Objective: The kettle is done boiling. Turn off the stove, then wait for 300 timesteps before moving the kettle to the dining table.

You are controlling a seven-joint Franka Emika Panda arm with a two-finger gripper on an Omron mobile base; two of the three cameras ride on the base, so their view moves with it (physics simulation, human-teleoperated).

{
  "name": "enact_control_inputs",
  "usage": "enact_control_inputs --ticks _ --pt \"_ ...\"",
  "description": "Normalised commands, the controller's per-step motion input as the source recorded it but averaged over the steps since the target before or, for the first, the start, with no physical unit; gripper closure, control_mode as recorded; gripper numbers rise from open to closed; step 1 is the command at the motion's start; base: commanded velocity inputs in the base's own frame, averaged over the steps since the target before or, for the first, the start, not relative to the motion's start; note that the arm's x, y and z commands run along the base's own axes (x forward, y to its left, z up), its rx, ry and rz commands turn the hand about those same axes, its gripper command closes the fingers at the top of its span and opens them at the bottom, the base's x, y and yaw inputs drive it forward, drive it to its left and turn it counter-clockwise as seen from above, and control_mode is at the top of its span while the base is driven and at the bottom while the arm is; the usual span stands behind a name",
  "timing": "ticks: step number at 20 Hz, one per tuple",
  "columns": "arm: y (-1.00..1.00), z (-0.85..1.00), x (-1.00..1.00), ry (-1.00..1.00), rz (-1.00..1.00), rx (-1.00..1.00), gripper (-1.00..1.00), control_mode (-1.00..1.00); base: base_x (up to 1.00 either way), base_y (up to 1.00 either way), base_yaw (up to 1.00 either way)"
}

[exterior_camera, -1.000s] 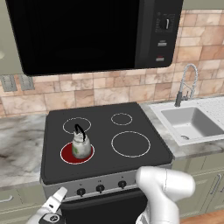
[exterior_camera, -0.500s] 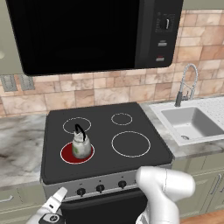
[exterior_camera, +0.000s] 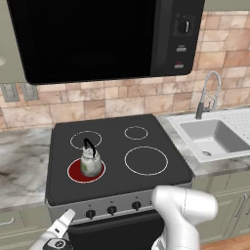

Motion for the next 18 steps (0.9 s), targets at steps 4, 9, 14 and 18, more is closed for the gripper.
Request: enact_control_inputs --ticks 4,9,14,18 --pt "0.00 0.00 0.00 0.00 0.00 0.00 1.00 -1.00 0.00 0.00 0.00" --pt "-0.04 0.00 -0.01 -0.02 0.00 0.04 1.00 -1.00 0.00 0.00 0.00" --pt "-0.12 0.00 -0.03 0.00 0.00 0.11 1.00 -1.00 0.00 0.00 0.00" --pt "-0.17 -0.09 0.00 0.00 0.00 0.16 1.00 -1.00 0.00 0.00 0.00"
